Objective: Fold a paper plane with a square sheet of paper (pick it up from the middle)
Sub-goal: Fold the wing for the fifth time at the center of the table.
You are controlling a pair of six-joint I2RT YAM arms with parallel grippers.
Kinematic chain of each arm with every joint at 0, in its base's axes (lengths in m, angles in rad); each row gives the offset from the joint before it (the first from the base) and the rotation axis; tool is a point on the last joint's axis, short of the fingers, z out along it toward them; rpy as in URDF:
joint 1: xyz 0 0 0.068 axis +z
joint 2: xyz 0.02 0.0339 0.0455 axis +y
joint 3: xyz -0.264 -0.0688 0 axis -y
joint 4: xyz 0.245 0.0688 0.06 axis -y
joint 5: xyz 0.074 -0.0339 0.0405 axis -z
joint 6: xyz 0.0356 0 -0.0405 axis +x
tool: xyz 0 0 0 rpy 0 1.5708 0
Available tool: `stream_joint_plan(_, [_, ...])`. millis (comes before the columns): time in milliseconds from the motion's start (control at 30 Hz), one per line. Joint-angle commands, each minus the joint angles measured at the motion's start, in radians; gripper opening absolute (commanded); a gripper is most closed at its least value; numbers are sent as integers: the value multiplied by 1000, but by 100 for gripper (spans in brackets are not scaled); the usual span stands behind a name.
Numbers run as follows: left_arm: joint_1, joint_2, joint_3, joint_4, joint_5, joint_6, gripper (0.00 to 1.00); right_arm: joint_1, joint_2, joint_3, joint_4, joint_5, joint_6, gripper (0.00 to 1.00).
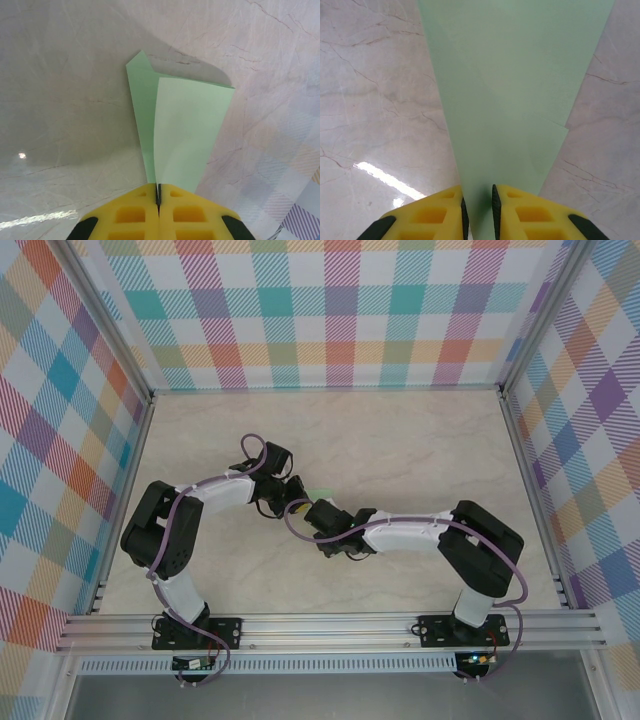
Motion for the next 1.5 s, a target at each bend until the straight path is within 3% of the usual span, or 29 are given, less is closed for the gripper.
stream_joint_plan(0, [16,10,16,-29,16,-6,3,-3,9,29,6,8,-9,21])
stream_joint_plan(167, [17,1,15,-28,15,-6,6,-4,-4,23,6,-9,-15,11])
stream_joint_plan(333, [16,-42,15,-58,-17,8,23,-39,-52,-23,47,-129,-32,7])
stream_joint_plan(500, [16,-102,12,-102,-68,18,41,-112,-100,-83,120,-327,-41,7])
stream_joint_plan(600, [16,-140,7,-127,-105,19,47,-150,-107,-109,156,-420,-41,7])
stream_joint_plan(800, [16,-196,-11,-154,-136,19,51,-209,-103,-144,201,-550,-41,8])
stream_joint_plan(1067, [17,-215,-55,-118,-110,3,51,-234,-68,-149,207,-619,-30,8])
stream_joint_plan(1267, [15,-223,-103,-47,-64,-21,50,-247,-62,-172,223,-624,0,11])
stream_joint_plan(1467, [12,-169,-97,33,-9,-37,60,-247,-73,-169,177,-602,-65,13])
